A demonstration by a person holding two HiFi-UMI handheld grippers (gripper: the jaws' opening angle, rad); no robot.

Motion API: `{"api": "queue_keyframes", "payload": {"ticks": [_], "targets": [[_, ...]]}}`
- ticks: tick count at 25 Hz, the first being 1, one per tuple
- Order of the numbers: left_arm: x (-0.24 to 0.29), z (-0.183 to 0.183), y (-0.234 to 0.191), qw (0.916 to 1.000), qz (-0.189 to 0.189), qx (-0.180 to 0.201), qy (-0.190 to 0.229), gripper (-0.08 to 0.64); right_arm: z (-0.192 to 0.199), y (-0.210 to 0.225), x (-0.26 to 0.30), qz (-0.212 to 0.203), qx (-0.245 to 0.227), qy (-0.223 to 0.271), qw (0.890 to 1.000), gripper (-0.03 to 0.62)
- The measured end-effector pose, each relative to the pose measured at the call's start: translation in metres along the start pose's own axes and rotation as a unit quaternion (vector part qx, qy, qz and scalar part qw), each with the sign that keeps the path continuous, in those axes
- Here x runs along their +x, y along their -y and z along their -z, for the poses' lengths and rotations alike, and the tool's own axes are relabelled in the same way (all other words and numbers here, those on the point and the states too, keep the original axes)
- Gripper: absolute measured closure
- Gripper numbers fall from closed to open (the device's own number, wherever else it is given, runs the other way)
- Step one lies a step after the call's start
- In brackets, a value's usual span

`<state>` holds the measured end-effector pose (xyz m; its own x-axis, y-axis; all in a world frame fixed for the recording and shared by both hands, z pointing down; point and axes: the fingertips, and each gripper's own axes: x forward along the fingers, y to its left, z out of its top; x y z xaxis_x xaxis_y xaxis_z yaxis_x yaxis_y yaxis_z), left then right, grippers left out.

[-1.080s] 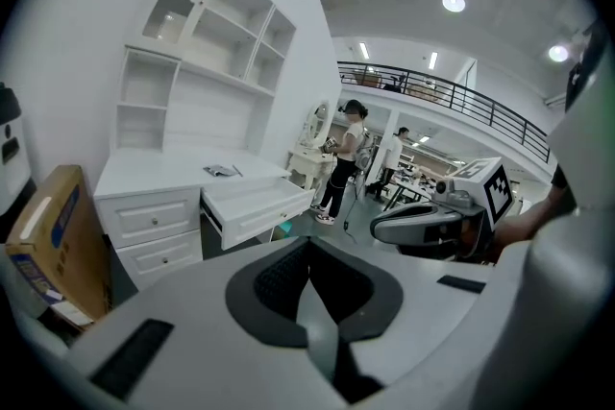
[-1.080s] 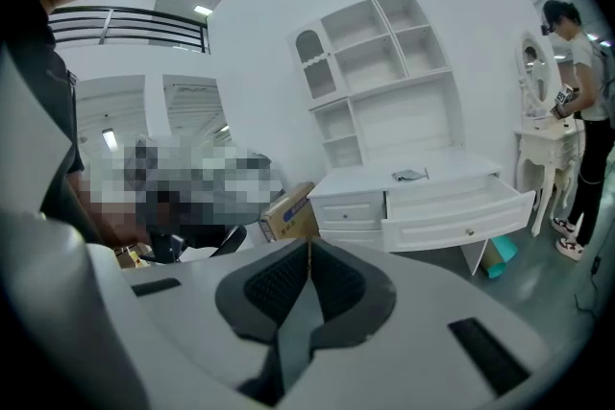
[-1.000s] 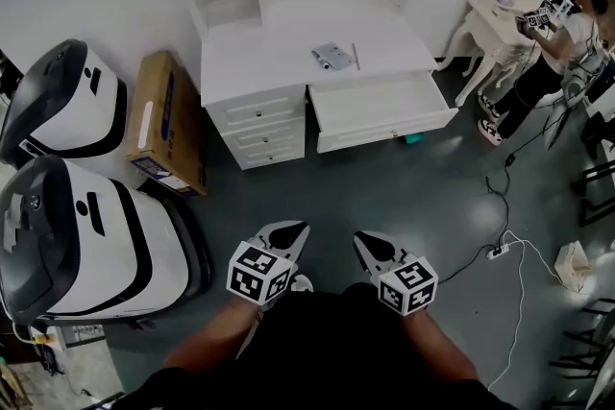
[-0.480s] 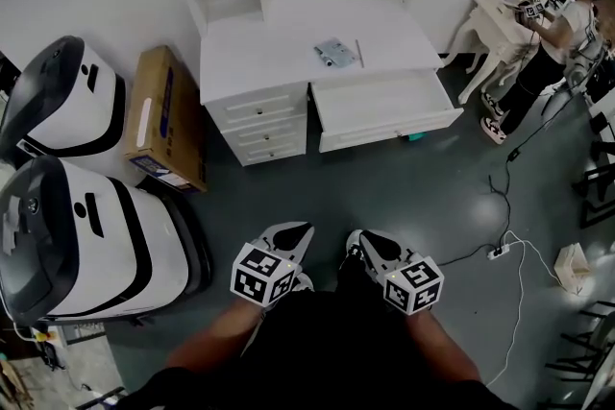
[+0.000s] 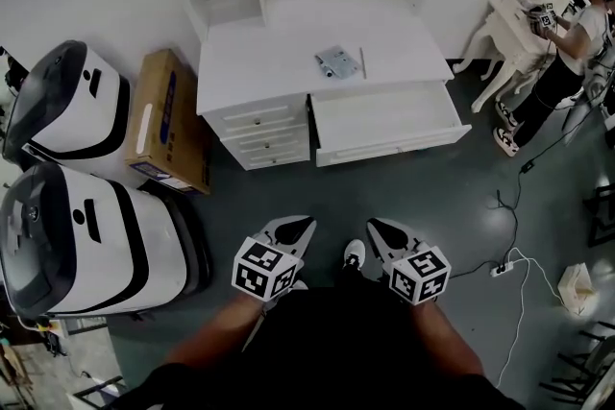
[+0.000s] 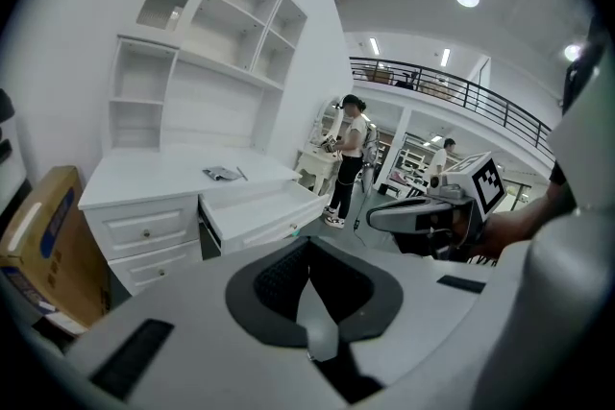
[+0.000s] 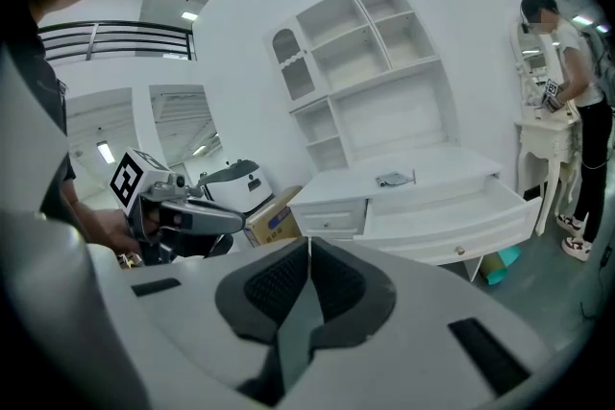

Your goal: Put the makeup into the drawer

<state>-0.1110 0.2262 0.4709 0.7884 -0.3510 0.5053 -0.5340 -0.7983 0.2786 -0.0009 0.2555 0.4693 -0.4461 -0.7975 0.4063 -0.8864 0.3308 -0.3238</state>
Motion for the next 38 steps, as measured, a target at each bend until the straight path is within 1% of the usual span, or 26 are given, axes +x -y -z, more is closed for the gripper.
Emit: {"api": "queue_keyframes", "payload": {"ticks": [6,11,17,23,26,28,30,35,38], "targets": [[0.041,-0.035,-0.004,0.9998,-0.017,0.0,0.002,0.549,-0.026,0.045,0.016,-0.024,-0.005,0.003,1.0,0.564],[0.064,-0.056,-0.004,0.9992,-0.03,-0.027,0.01,0.549,-0.042,0.071,0.025,-0.052,-0.009,0.0,0.999,0.564],[0.086,-0.07,-0.008,0.9971,-0.071,-0.026,0.013,0.549,-0.055,0.108,0.025,-0.069,-0.015,0.001,0.997,0.564],[0.096,-0.075,-0.001,0.9961,-0.084,-0.028,0.002,0.549,-0.057,0.136,0.028,-0.074,0.006,0.0,0.997,0.563],[0.1,-0.076,-0.008,0.9945,-0.095,-0.045,-0.001,0.549,-0.058,0.14,0.035,-0.083,0.013,-0.004,0.996,0.565],[0.102,-0.077,-0.009,0.9939,-0.093,-0.06,0.002,0.549,-0.057,0.14,0.039,-0.091,0.012,-0.008,0.996,0.565],[0.103,-0.077,-0.011,0.9938,-0.089,-0.066,0.001,0.549,-0.057,0.139,0.043,-0.096,0.012,-0.008,0.995,0.563],[0.114,-0.081,-0.022,0.9944,-0.084,-0.063,-0.01,0.549,-0.061,0.146,0.052,-0.089,0.022,0.0,0.996,0.564],[0.121,-0.088,-0.026,0.9951,-0.076,-0.062,-0.008,0.549,-0.062,0.151,0.053,-0.082,0.028,0.0,0.996,0.565]]}}
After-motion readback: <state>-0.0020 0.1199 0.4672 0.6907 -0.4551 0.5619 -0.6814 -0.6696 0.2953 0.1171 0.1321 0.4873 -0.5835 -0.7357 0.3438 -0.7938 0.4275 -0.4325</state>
